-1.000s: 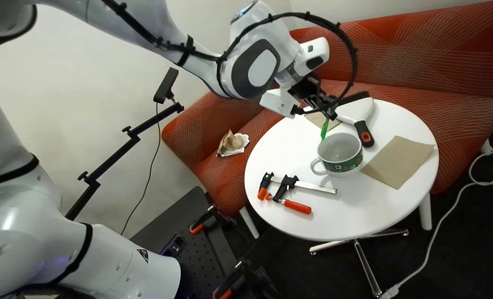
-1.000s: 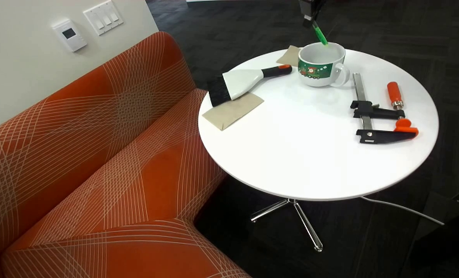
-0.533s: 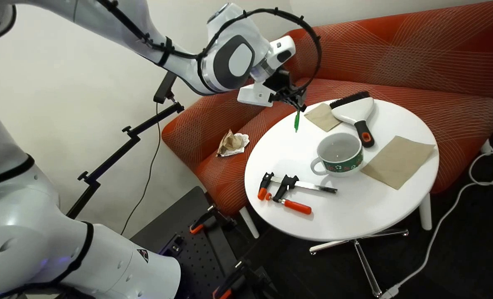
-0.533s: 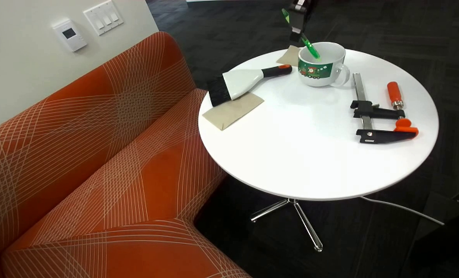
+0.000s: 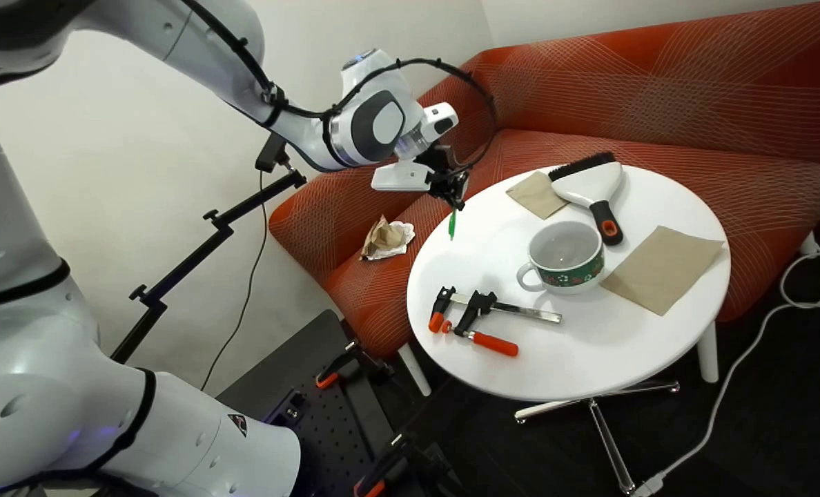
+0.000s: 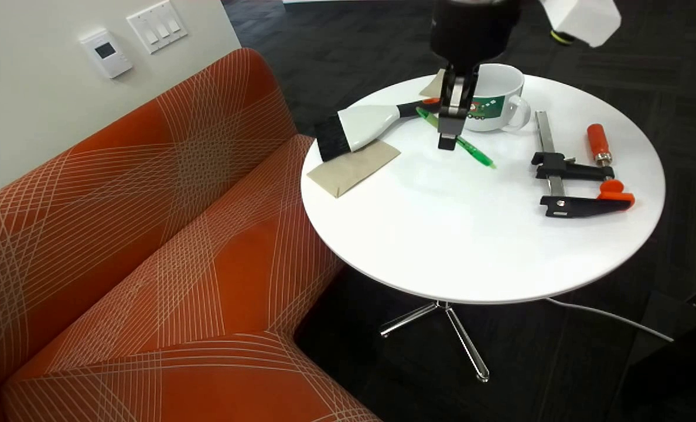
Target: Remove the pen from the mug and put it on the table
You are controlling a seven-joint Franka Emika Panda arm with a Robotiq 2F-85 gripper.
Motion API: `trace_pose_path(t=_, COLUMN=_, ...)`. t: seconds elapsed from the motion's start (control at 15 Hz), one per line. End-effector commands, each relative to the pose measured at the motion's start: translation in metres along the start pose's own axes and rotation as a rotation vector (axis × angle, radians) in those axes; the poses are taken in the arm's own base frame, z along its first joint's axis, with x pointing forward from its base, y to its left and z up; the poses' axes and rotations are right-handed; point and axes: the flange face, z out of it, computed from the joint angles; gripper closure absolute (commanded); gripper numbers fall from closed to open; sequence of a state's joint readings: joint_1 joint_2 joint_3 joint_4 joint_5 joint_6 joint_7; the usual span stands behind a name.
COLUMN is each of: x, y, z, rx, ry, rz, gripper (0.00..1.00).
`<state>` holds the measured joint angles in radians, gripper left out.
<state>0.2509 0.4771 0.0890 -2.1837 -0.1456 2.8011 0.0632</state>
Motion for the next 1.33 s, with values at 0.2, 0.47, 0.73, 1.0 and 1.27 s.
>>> trace_pose_path(t=0.2, x=0.022, y=-0.028, z=0.039, rx=0.016, ry=-0.081, rz=-0.100, gripper=0.97)
trace_pose_path(t=0.47, x=0.027, y=-0.031, z=0.057, rx=0.019, ry=-0.118, rz=-0.109, gripper=0.95)
trace_pose_path(t=0.73, x=0.032, y=-0.034, z=0.062, rx=0.011, ry=-0.121, rz=-0.118, gripper=0.49)
trace_pose_path(t=1.0, x=0.037, y=-0.036, z=0.059, rx=0.014, ry=-0.109, rz=-0.116, gripper=0.19)
trace_pose_path(t=1.27, x=0.039, y=-0.037, z=0.056, rx=0.019, ry=-0.102, rz=-0.116, gripper=0.00)
